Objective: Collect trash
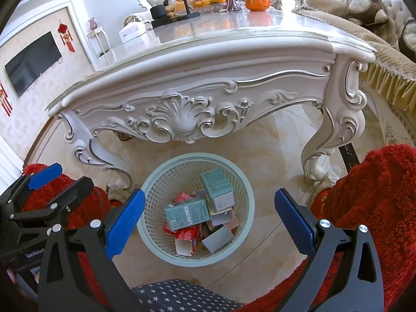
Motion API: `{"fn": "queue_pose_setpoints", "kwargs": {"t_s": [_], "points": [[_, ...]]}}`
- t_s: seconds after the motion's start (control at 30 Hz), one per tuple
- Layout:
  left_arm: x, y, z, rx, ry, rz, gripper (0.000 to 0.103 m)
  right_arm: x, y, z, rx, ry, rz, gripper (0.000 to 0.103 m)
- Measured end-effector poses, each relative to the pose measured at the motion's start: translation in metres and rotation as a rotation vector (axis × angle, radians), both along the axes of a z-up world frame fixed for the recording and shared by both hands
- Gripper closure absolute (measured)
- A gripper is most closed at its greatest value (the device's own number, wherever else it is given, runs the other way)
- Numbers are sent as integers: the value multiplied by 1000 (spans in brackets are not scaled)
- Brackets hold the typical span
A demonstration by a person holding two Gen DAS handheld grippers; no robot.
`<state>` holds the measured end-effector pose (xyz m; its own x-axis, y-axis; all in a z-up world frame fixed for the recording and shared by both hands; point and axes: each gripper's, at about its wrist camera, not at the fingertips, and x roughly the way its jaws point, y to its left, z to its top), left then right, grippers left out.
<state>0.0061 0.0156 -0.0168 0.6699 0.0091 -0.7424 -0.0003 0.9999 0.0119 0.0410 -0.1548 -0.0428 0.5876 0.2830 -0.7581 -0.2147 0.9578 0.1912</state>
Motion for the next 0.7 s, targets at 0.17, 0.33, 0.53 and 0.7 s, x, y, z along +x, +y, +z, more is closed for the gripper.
{"fn": "queue_pose_setpoints", "kwargs": {"t_s": [0.17, 0.33, 0.53, 0.7], "points": [[0, 1, 0, 17, -11, 19, 13, 1, 1, -1, -9, 2, 7, 8], [-1, -5, 2, 80, -42, 28, 13, 2, 2, -4, -22, 6, 9, 8], [4, 0, -4, -36, 14, -34, 13, 2, -1, -4, -17, 1, -4, 8], [6, -3, -10, 2, 37, -8, 13, 2, -1, -4, -22, 2, -4, 8]]}}
